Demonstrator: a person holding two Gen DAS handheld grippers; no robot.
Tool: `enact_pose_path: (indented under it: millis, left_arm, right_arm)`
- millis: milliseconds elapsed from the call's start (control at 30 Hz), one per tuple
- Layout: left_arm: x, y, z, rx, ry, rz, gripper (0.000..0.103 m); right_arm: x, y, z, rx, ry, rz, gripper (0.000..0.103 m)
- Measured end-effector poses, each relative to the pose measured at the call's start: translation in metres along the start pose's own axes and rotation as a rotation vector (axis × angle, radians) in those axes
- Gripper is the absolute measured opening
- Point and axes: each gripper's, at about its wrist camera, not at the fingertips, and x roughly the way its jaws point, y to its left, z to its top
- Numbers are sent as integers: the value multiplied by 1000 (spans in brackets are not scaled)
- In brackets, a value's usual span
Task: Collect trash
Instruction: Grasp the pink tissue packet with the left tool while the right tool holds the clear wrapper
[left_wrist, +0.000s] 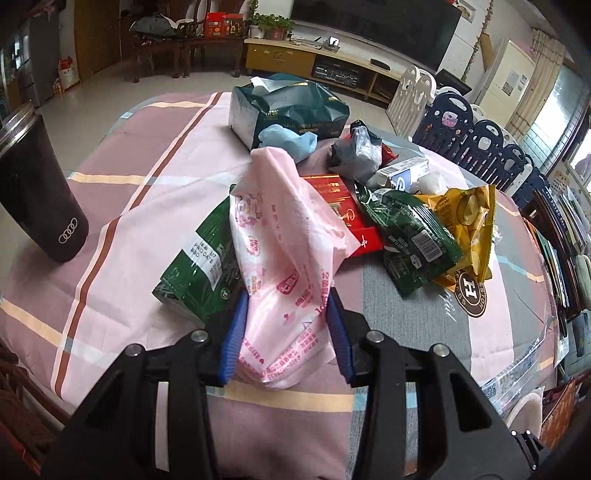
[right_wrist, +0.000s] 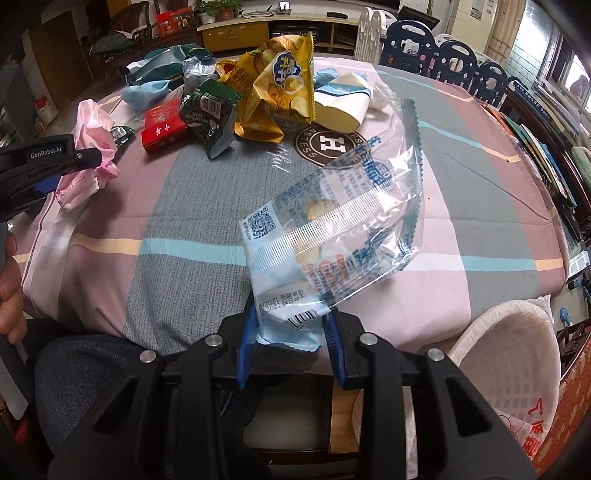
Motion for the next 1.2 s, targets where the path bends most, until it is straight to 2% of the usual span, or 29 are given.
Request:
enact_pose_path:
  millis: [1200]
  left_arm:
    - [-2,2,1,-9,-17,2,40]
  right_arm:
    - [2,3,-2,-7,-2,-1,34]
